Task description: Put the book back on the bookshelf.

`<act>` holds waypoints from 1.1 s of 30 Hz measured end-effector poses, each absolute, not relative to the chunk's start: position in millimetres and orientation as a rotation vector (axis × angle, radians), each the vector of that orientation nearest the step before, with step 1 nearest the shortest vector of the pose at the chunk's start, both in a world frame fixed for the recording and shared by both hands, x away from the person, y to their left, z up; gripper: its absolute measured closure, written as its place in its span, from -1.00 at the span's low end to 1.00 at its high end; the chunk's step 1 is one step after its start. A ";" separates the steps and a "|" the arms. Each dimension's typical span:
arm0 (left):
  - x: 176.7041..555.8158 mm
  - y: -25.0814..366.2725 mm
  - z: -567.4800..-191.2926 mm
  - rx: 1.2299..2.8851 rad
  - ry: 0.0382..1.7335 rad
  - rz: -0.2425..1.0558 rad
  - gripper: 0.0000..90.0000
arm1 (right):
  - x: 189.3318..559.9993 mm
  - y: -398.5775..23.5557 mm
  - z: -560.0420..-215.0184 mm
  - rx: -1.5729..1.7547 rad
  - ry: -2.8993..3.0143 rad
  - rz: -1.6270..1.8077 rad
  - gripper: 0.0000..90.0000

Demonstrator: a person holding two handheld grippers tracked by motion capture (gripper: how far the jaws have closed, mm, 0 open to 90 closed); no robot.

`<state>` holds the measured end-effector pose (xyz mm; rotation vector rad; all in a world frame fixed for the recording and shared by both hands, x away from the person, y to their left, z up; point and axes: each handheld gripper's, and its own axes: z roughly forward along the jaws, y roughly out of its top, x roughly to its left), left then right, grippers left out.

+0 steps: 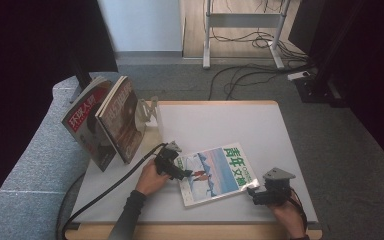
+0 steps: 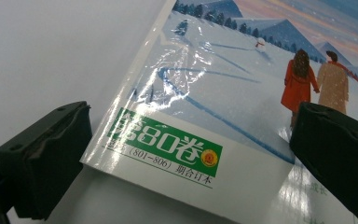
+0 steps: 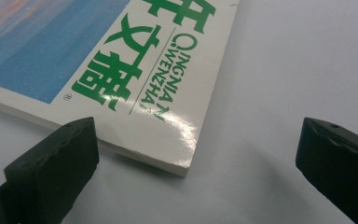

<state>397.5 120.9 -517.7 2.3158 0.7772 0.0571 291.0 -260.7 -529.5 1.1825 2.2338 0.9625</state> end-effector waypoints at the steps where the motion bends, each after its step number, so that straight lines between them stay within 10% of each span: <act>1: 395.6 121.7 -517.3 2.320 0.781 0.055 -1.00 | 292.2 -260.9 -529.4 1.184 2.233 0.962 -1.00; 33: 373.8 128.8 -511.0 2.383 0.806 -0.007 -0.92 | 344.6 -259.2 -530.4 1.249 2.228 0.983 -1.00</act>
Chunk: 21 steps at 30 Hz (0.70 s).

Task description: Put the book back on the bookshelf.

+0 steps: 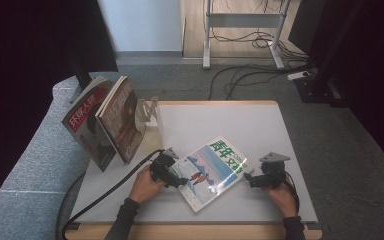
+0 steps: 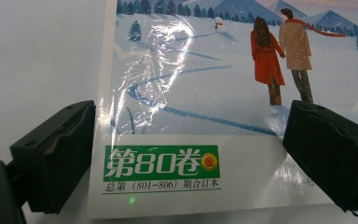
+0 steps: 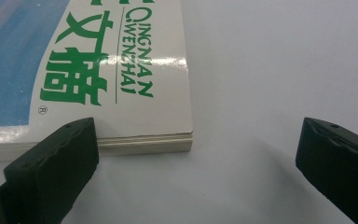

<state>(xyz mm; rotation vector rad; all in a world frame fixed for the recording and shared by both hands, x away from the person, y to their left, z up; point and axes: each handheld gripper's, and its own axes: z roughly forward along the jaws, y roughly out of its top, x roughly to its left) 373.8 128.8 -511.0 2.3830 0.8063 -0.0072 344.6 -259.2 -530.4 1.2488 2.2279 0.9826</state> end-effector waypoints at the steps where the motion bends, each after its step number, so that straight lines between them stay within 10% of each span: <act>1: 372.4 128.8 -510.9 2.379 0.814 -0.007 -0.92 | 346.3 -258.9 -530.4 1.249 2.229 0.983 -1.00; 21: 328.7 136.8 -514.4 2.330 0.828 0.022 -0.93 | 340.8 -238.5 -524.8 1.185 2.292 1.066 -1.00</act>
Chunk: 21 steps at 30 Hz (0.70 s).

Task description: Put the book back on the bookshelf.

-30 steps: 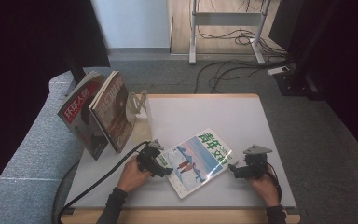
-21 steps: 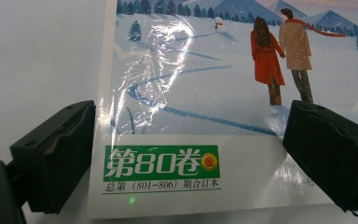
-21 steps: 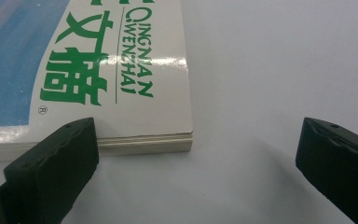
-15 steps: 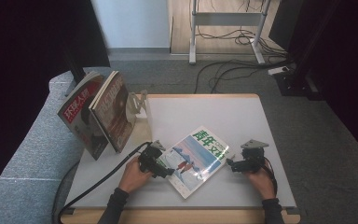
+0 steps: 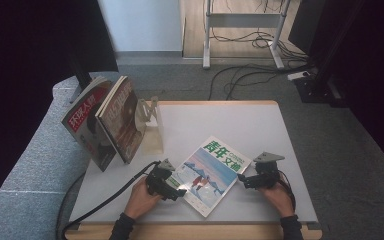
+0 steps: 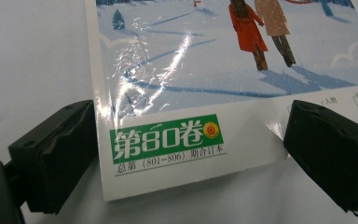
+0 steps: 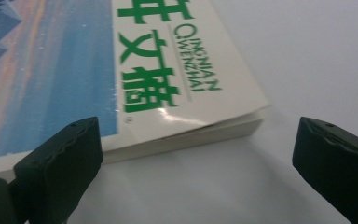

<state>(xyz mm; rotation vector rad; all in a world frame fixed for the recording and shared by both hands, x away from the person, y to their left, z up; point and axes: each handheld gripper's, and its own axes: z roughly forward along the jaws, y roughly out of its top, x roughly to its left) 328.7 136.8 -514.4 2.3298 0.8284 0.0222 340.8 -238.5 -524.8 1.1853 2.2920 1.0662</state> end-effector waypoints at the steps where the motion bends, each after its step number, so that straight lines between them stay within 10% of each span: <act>1: 327.1 137.1 -514.4 2.330 0.829 0.022 -0.93 | 339.6 -236.8 -525.0 1.186 2.294 1.070 -1.00; 21: 309.1 129.4 -511.1 2.425 0.752 0.011 -0.97 | 335.9 -220.0 -528.9 1.250 2.355 1.137 -1.00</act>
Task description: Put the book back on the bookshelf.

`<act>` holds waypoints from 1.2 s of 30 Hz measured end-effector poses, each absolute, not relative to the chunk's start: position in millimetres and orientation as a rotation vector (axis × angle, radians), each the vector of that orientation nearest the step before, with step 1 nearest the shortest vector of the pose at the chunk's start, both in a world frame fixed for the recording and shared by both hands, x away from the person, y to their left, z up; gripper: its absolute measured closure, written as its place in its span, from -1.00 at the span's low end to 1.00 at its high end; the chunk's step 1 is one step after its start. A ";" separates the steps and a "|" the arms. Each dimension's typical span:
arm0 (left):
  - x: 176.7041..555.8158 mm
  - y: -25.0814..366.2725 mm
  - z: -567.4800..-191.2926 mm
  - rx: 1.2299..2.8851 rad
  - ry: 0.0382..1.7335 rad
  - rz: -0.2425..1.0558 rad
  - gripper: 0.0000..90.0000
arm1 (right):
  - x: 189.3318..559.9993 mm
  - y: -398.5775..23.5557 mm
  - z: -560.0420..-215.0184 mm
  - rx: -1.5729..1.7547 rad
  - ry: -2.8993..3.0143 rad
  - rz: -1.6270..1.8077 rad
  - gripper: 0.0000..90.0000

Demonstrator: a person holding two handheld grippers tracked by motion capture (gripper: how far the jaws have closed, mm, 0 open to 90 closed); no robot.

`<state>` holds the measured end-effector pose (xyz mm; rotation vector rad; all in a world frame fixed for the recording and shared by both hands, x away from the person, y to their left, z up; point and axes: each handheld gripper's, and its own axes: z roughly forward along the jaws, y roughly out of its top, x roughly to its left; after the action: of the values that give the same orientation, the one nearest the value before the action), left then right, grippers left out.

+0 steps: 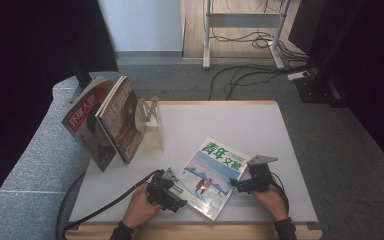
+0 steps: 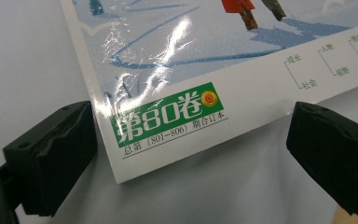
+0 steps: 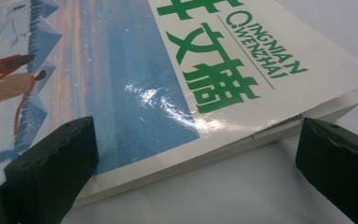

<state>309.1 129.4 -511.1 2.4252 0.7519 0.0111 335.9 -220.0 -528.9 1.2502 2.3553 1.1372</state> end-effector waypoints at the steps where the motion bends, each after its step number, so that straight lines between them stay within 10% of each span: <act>1: 311.2 129.5 -511.2 2.418 0.746 0.001 -0.97 | 336.6 -220.1 -529.2 1.261 2.353 1.141 -1.00; 21: 306.5 131.5 -508.1 2.424 0.703 -0.084 -0.95 | 358.0 -209.9 -527.5 1.260 2.383 1.122 -1.00; 36: 325.8 154.5 -499.3 2.397 0.725 0.142 -1.00 | 383.0 -193.2 -527.3 1.189 2.443 1.137 -1.00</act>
<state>325.8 154.5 -499.3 2.3975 0.7249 0.1420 383.0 -193.2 -527.3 1.1894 2.4426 1.1370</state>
